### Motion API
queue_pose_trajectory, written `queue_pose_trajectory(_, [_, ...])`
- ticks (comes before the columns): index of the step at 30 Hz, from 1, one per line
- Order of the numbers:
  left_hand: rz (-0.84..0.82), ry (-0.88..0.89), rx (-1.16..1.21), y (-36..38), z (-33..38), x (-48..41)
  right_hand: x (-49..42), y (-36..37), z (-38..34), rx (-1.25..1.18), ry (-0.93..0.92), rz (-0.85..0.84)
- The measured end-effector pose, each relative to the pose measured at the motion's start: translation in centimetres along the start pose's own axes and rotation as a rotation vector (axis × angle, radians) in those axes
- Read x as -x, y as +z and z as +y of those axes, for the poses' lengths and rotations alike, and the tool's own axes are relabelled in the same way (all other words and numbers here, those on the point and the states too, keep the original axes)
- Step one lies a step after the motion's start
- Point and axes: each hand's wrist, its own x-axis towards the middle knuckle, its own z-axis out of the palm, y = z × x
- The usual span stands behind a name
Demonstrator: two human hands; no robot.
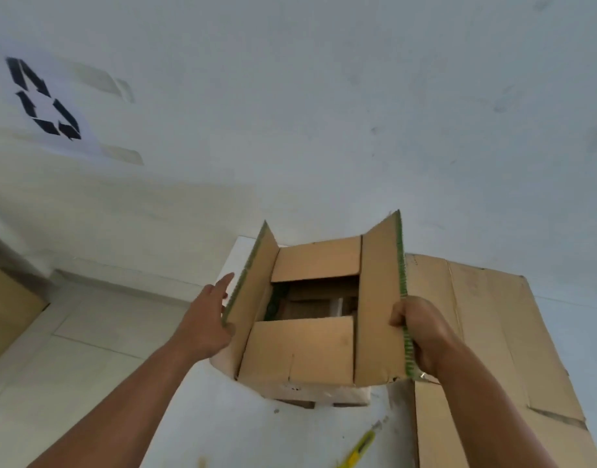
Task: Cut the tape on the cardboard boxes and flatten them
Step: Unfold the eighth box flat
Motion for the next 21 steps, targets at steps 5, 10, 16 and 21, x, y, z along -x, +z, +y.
queue_pose_trajectory(5, [-0.099, -0.033, -0.624, 2.1, -0.2, 1.1, 1.9, 2.1, -2.3, 0.001, -0.106, -0.124])
queue_pose_trajectory(10, [-0.279, 0.076, 0.002, 4.5, 0.5, 1.2, 2.2, 6.4, -2.1, -0.053, -0.199, -0.191])
queue_pose_trajectory(16, [-0.196, 0.016, 0.312, 2.6, -2.8, -0.5, 2.4, 13.8, 0.1, -0.249, -0.125, -0.206])
queue_pose_trajectory(21, [-0.216, -0.134, 0.375, -1.3, -9.1, -0.8, 2.7, 19.9, -0.3, -0.212, -0.191, -0.134])
